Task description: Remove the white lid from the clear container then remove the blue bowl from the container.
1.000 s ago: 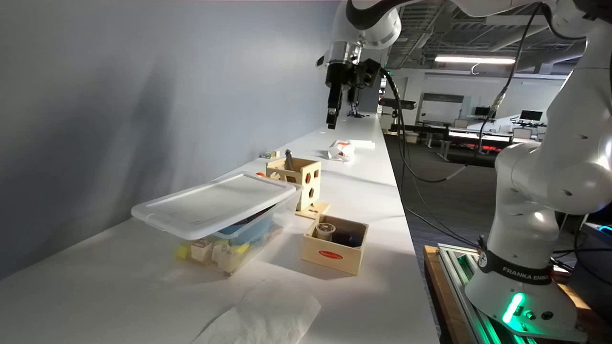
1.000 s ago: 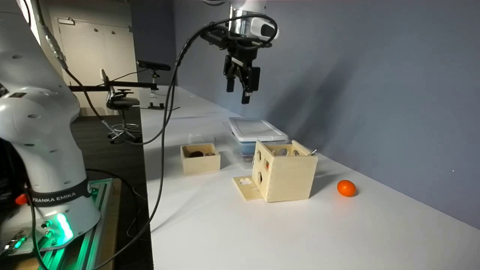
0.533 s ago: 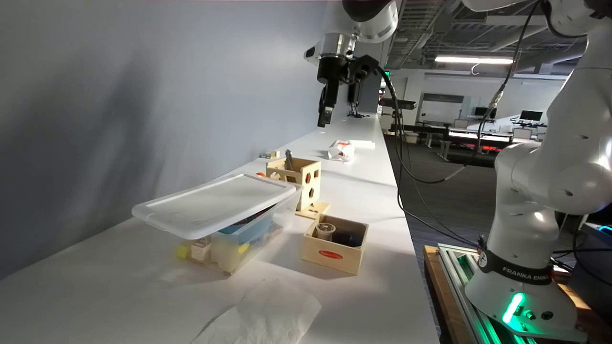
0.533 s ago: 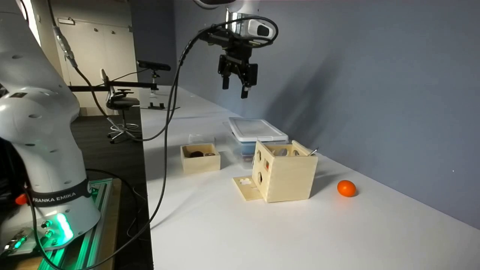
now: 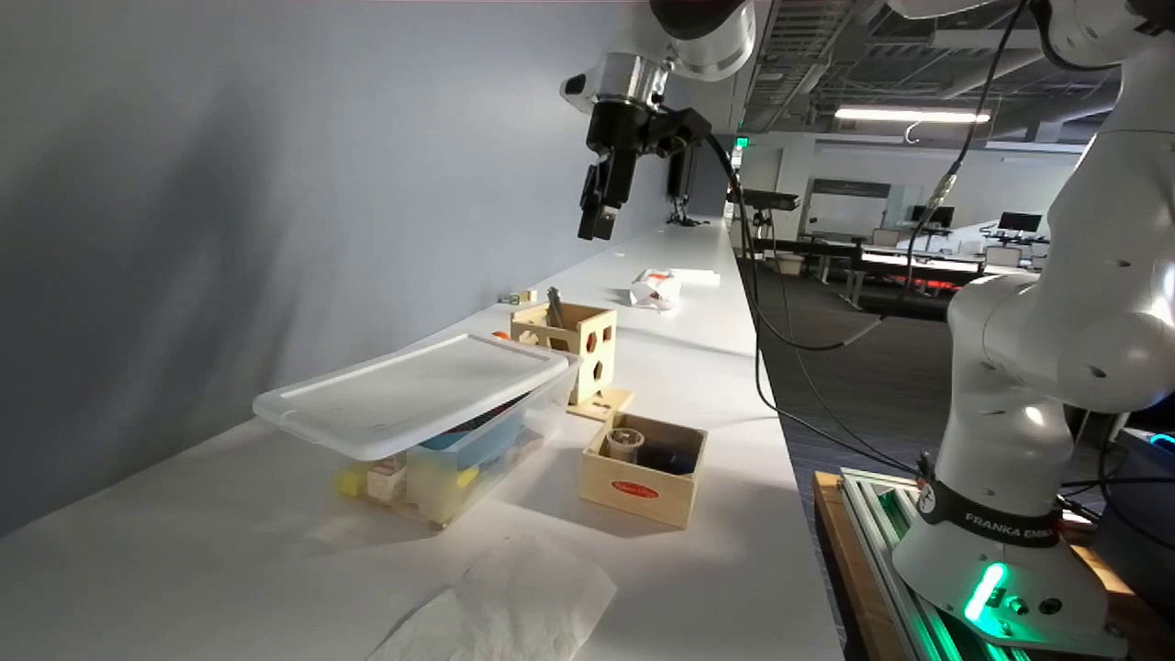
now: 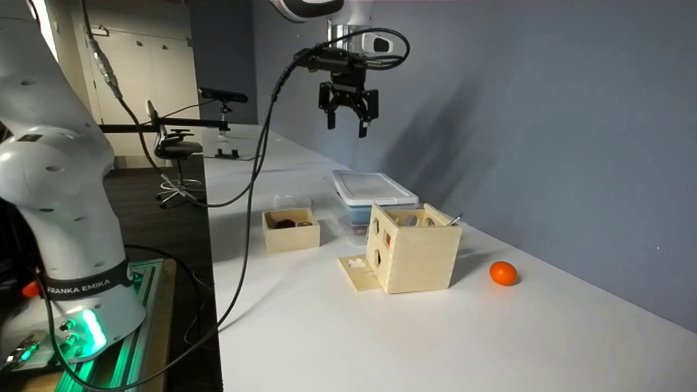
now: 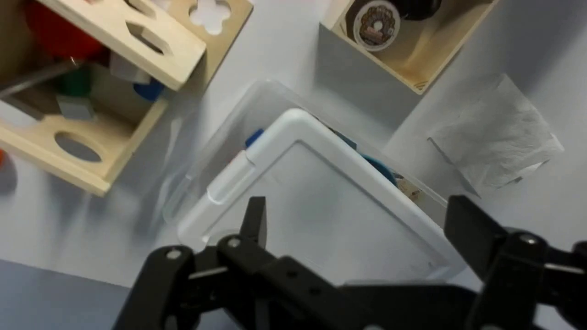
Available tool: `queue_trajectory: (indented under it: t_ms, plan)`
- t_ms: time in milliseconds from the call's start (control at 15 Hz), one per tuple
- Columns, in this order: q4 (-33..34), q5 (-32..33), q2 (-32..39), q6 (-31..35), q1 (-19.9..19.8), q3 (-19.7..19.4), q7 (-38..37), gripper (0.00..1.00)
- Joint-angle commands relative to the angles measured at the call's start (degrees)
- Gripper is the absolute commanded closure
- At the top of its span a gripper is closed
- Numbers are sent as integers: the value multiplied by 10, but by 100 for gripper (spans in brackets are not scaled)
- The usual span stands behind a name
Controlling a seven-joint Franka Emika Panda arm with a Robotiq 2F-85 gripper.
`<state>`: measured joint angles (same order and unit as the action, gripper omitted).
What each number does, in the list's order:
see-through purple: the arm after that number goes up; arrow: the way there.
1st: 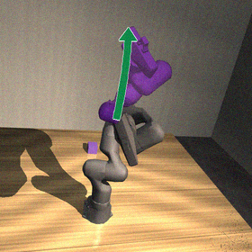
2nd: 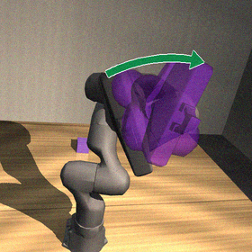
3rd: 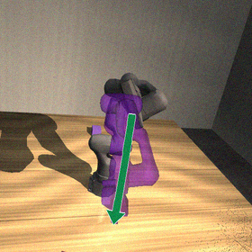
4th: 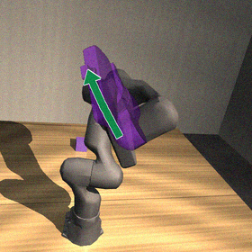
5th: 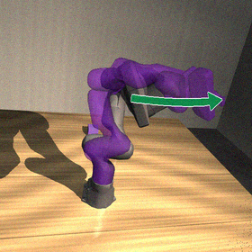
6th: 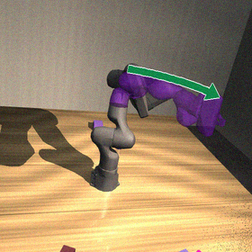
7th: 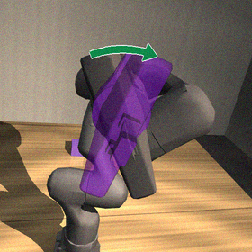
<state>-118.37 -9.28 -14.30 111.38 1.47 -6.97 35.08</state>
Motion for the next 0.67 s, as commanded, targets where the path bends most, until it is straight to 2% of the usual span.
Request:
queue_trajectory:
  t_ms: [0,333,400,467,600]
  plan:
    - [-10,-1,9,59,30,31,56,0]
    - [-33,-12,30,111,58,53,161,0]
    - [-25,-17,40,99,57,53,164,0]
    - [-23,-3,29,92,52,59,131,0]
    - [-25,-4,39,93,52,60,144,0]
